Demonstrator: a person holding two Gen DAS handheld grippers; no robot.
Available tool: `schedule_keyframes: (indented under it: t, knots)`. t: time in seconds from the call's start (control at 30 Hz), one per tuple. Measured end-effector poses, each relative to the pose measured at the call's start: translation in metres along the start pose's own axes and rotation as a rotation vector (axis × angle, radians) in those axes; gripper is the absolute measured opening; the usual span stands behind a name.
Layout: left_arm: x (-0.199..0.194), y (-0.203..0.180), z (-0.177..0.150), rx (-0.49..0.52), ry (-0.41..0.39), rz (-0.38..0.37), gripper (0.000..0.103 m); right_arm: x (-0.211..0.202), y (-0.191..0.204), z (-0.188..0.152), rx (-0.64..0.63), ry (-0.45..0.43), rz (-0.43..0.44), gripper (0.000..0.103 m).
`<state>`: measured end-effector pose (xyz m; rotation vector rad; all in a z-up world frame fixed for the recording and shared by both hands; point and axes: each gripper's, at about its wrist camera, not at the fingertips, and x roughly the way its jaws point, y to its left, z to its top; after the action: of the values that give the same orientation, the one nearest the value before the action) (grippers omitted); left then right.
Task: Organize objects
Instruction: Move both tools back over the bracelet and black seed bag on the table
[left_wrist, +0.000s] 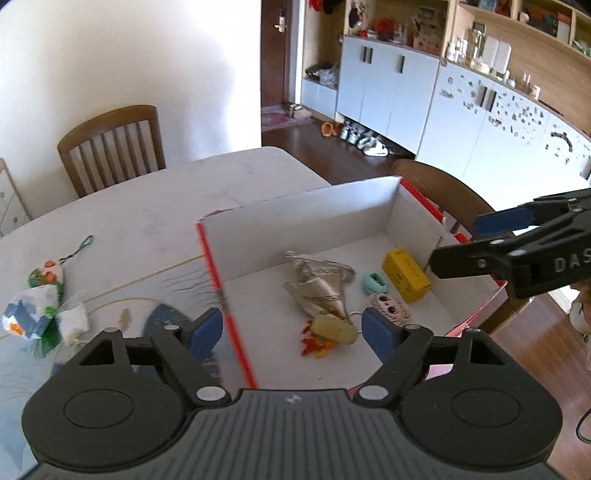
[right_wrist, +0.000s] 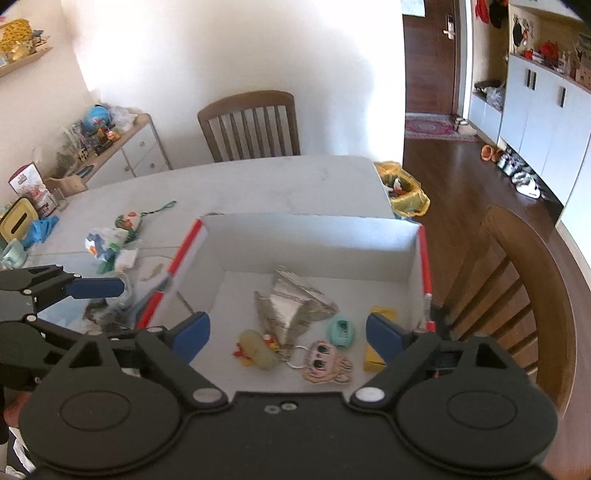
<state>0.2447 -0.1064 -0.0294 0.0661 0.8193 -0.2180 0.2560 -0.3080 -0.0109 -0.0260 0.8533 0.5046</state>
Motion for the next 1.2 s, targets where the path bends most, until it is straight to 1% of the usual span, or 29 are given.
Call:
schedule_keyframes:
  t: [0.13, 0.23, 0.37, 0.5, 0.67, 0.8, 0.87, 0.97, 1.1, 1.2]
  knots:
    - [-0.011, 0.021, -0.008, -0.022, -0.014, 0.004, 0.083, -0.003, 0.023, -0.001, -0.015, -0.016, 0.015, 0.098]
    - [-0.018, 0.039, -0.015, -0.035, -0.014, 0.013, 0.084, -0.002, 0.041, -0.003, -0.019, -0.016, 0.03, 0.098]
    - [-0.027, 0.062, -0.024, -0.043, -0.018, 0.024, 0.095, 0.002, 0.068, -0.006, -0.036, -0.018, 0.042, 0.098]
    - [-0.035, 0.089, -0.033, -0.063, -0.023, 0.038, 0.1, 0.01, 0.094, -0.009, -0.047, -0.007, 0.057, 0.098]
    - [-0.043, 0.128, -0.045, -0.091, -0.045, 0.066, 0.101, 0.02, 0.127, -0.013, -0.084, 0.003, 0.074, 0.098]
    - [-0.043, 0.157, -0.056, -0.09, -0.051, 0.094, 0.101, 0.033, 0.153, -0.017, -0.117, 0.019, 0.08, 0.098]
    - [-0.043, 0.17, -0.062, -0.088, -0.042, 0.103, 0.101, 0.041, 0.165, -0.02, -0.133, 0.029, 0.081, 0.098]
    - [-0.041, 0.188, -0.071, -0.093, -0.033, 0.096, 0.101, 0.054, 0.182, -0.023, -0.146, 0.046, 0.081, 0.098]
    - [-0.036, 0.205, -0.08, -0.069, -0.023, 0.107, 0.101, 0.068, 0.201, -0.025, -0.177, 0.057, 0.09, 0.097]
    - [-0.028, 0.219, -0.086, -0.078, -0.009, 0.107, 0.101, 0.079, 0.215, -0.027, -0.206, 0.066, 0.089, 0.096]
